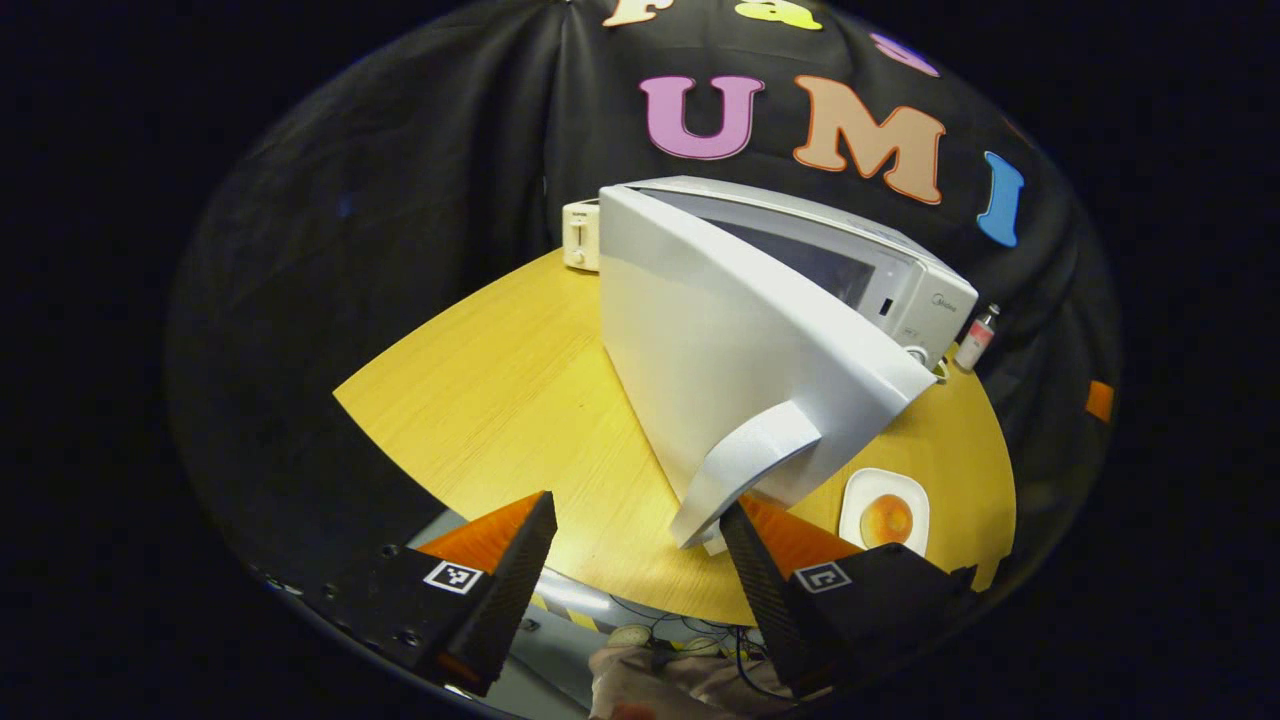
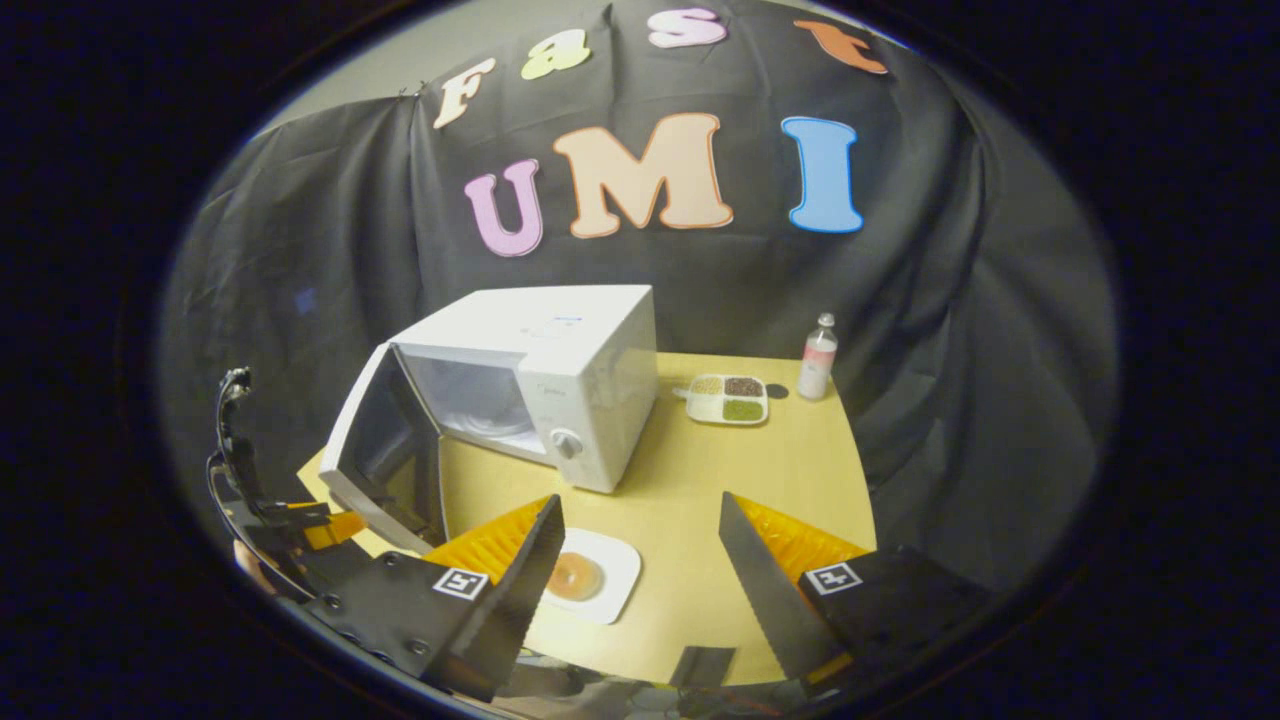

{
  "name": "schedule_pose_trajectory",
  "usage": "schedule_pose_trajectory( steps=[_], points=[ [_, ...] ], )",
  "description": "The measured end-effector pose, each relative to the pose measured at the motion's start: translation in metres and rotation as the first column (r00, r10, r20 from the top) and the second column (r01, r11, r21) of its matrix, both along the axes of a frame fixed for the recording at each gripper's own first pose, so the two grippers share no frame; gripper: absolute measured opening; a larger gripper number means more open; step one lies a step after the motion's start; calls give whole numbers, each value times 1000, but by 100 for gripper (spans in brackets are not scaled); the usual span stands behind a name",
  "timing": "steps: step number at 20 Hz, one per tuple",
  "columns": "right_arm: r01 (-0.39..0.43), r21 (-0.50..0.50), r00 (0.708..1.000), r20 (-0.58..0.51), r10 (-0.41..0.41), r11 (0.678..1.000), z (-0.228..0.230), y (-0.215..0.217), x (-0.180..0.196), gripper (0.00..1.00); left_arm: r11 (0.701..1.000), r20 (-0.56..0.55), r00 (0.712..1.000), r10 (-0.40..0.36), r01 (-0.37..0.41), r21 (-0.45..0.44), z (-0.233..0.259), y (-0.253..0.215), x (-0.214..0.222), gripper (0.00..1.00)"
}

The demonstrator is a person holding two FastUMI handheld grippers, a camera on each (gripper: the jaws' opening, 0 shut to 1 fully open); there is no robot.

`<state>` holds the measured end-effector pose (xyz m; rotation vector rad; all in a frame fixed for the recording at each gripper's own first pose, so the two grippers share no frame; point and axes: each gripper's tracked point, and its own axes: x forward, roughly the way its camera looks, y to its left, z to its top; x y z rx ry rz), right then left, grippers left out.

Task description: Open the microwave oven with the left hand, put the food in, and close the microwave oven.

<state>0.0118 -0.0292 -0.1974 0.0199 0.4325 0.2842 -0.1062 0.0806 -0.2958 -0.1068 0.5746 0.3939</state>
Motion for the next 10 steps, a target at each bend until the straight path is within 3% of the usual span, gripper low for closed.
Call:
schedule_pose_trajectory(
  steps=[5,6,9,10],
  points=[
    [-38,-15,998,-49,37,999,-24,11,2,94,995,11,996,88,-89,39,12,37,-30,98],
    [-37,-20,997,-62,36,999,-30,14,3,99,994,14,995,103,-104,43,14,44,-36,98],
    [-40,-21,994,-102,38,999,-48,23,1,94,989,26,989,145,-146,37,20,71,-51,98],
    [-39,-24,993,-113,36,999,-55,28,2,99,986,29,987,159,-160,35,21,80,-55,98]
  ],
)
